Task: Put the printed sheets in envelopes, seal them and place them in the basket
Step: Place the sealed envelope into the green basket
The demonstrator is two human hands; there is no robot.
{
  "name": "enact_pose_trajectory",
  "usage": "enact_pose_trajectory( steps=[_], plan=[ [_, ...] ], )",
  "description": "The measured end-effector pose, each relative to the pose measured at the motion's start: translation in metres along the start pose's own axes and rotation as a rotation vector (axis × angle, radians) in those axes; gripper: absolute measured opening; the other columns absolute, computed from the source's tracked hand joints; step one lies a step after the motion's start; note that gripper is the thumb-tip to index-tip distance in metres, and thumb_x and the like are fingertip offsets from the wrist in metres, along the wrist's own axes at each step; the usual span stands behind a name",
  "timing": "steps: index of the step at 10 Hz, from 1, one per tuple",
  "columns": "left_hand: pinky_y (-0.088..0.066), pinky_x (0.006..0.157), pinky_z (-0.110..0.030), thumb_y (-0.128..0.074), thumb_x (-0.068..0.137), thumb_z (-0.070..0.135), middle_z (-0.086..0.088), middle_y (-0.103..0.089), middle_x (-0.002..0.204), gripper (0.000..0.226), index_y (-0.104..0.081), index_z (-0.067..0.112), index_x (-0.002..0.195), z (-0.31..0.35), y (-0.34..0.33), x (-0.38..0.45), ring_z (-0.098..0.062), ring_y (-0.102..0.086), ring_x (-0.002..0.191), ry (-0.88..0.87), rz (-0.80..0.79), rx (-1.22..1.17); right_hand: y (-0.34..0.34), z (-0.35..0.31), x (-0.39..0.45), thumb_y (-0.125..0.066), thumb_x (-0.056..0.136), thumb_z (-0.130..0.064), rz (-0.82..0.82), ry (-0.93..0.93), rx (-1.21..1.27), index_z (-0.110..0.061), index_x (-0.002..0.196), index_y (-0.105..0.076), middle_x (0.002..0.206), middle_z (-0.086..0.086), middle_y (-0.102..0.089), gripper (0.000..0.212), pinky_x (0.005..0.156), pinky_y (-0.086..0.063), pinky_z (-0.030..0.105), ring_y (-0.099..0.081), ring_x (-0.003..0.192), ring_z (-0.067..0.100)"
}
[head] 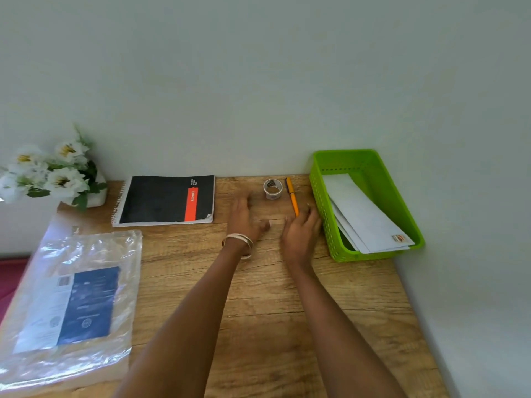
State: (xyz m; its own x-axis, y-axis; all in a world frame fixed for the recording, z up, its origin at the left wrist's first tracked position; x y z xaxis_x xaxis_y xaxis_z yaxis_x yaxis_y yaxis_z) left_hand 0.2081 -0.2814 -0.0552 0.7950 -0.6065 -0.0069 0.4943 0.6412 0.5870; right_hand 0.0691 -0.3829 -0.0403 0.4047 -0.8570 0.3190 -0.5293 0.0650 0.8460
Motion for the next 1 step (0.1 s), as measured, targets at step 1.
enact_pose_trajectory(
  steps=[1],
  plan=[
    [-0.036,0.105,-0.035,-0.078,0.07,0.017,-0.009,-0.045,0.134,0.07,-0.044,0.01,0.131,0.0047,0.0084,-0.0277,-0.024,-0.044,0.122,-0.041,-0.005,0.051,0.0055,0.0073,-0.0288,-0.062,0.084,-0.009,-0.013,-0.016,0.033,0.006,0.121,-0.053,0.116,0.023,-0.053,0.042,0.086,-0.046,0.043,-0.052,0.1,0.036]
  ],
)
Point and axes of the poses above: each hand's wrist, its own x-axis towards the middle knuckle, its own y-axis out of the back of the hand, z = x × y, the point moved 10 cm from there along x, towards the middle knuckle
